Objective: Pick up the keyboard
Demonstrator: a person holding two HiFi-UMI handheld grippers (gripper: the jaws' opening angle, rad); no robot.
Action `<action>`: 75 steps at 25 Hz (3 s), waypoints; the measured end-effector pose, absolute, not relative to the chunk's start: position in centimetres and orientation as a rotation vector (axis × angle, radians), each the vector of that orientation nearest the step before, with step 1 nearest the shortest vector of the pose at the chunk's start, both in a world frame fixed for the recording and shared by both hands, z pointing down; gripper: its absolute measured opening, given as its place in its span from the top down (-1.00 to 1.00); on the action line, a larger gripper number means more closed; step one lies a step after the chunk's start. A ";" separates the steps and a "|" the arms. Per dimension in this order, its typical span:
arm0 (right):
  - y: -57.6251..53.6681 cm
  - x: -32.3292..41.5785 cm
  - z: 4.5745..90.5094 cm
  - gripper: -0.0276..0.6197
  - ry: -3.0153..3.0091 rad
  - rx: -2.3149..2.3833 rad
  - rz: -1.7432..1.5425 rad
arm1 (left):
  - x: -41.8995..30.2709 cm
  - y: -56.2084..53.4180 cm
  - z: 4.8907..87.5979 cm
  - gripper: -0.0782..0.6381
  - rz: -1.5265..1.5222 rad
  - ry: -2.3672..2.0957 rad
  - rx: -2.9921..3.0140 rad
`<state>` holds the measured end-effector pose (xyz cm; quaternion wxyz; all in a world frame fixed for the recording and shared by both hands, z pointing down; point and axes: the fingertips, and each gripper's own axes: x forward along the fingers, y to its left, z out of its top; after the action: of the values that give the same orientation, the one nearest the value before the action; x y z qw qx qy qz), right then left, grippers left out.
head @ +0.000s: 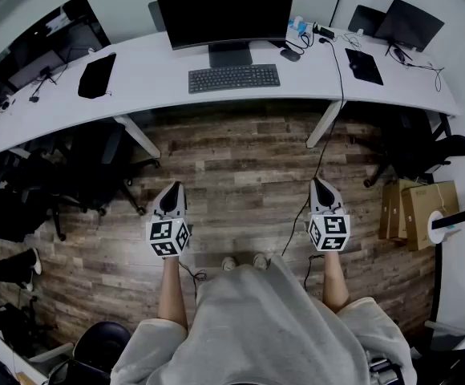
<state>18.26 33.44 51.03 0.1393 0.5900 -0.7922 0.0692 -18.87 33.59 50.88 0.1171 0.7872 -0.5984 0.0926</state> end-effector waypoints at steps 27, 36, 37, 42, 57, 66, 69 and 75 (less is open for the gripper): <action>34.4 17.7 51.9 -0.32 -2.398 1.647 0.227 | -15.8 35.1 51.5 -0.01 0.234 -1.660 2.360; 33.7 19.7 52.7 -0.31 -2.414 1.595 0.229 | -13.4 34.9 51.5 -0.01 0.261 -1.707 2.331; 33.5 19.9 52.8 -0.30 -2.418 1.586 0.224 | -13.1 34.9 51.5 -0.01 0.263 -1.712 2.326; 32.7 20.6 53.3 -0.27 -2.434 1.547 0.219 | -11.8 34.9 51.9 -0.01 0.293 -1.748 2.302; 27.5 20.3 54.3 -0.22 -2.424 1.527 0.203 | -12.0 30.6 53.6 -0.01 0.285 -1.774 2.268; 20.0 18.4 54.9 -0.21 -2.381 1.556 0.202 | -14.0 21.7 54.5 -0.01 0.269 -1.731 2.292; 17.2 17.8 54.7 -0.21 -2.360 1.575 0.200 | -14.7 18.4 54.2 -0.01 0.269 -1.709 2.310; 11.0 15.6 53.3 -0.20 -2.332 1.619 0.190 | -17.6 11.6 52.9 -0.01 0.268 -1.690 2.337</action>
<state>15.56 10.96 53.27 0.1475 0.5628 -0.8107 0.0659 -17.56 11.60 52.88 0.1222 0.8009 -0.5790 0.0920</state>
